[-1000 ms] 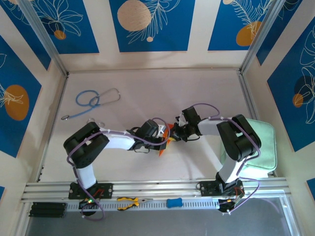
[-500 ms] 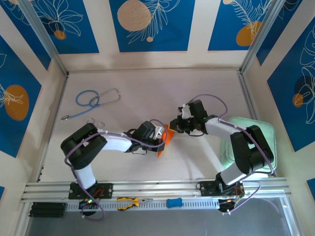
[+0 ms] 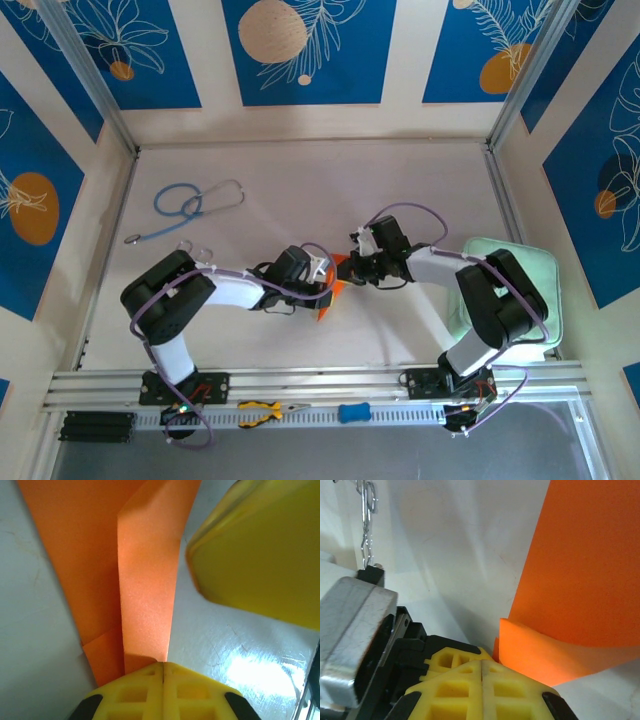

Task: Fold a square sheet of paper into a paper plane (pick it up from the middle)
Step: Fold the wing for the fifth time at the center of the table.

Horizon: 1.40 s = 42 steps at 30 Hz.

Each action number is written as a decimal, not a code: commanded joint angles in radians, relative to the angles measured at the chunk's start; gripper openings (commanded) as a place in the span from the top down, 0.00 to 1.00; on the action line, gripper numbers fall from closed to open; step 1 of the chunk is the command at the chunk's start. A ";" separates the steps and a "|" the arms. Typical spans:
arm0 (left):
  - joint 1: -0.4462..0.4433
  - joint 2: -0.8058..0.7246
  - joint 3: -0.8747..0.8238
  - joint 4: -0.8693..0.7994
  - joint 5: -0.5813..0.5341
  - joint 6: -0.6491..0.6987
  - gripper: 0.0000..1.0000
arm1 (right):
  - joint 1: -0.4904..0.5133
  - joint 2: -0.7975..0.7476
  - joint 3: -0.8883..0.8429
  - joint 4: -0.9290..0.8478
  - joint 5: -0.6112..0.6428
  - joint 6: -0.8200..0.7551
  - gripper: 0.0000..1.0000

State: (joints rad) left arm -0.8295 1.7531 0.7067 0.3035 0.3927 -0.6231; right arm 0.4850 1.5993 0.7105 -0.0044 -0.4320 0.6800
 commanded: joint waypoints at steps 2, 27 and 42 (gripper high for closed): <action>0.015 0.022 -0.042 -0.089 -0.005 0.000 1.00 | 0.016 0.043 0.011 0.024 -0.041 -0.022 0.94; 0.029 0.042 -0.083 -0.160 -0.024 0.043 1.00 | -0.120 0.195 0.037 0.076 0.023 0.026 0.94; 0.029 0.042 -0.089 -0.150 -0.014 0.043 1.00 | -0.238 0.229 0.106 0.004 0.073 0.033 0.94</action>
State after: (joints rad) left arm -0.8143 1.7531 0.6804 0.3416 0.4187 -0.6003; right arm 0.2737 1.8038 0.8017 0.0330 -0.4259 0.7113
